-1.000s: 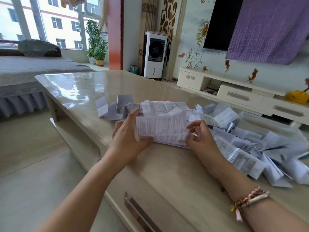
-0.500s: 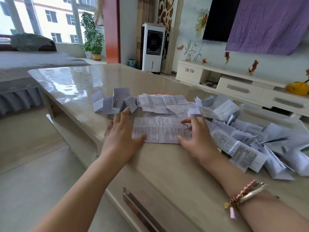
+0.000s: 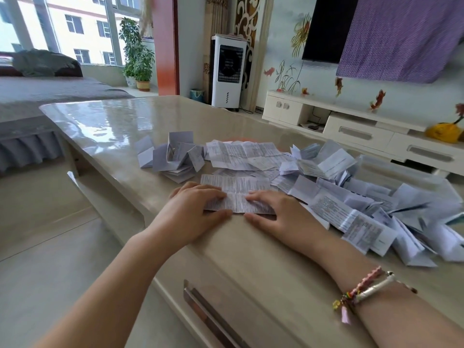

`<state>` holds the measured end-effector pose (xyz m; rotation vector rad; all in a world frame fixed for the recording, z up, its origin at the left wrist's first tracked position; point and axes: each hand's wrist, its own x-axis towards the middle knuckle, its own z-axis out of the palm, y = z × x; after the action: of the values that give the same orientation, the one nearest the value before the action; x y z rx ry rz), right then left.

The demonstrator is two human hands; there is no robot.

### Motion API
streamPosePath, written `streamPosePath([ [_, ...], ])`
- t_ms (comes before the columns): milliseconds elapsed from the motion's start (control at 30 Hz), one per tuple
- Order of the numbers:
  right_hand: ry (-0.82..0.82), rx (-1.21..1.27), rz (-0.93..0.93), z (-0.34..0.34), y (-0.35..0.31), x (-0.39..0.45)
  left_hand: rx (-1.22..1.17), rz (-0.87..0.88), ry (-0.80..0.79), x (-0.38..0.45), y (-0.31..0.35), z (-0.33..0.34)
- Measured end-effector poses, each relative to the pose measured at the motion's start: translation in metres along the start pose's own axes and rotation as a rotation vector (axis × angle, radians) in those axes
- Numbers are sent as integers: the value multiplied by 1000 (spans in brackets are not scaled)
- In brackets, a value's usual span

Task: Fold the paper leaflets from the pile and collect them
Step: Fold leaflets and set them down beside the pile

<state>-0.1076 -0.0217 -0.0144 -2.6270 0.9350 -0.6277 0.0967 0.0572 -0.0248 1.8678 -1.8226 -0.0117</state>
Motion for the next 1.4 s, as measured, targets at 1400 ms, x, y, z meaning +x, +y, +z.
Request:
streamPosePath([
  [1400, 203, 195, 423, -2, 11, 16, -141, -404, 160, 6, 12, -1],
])
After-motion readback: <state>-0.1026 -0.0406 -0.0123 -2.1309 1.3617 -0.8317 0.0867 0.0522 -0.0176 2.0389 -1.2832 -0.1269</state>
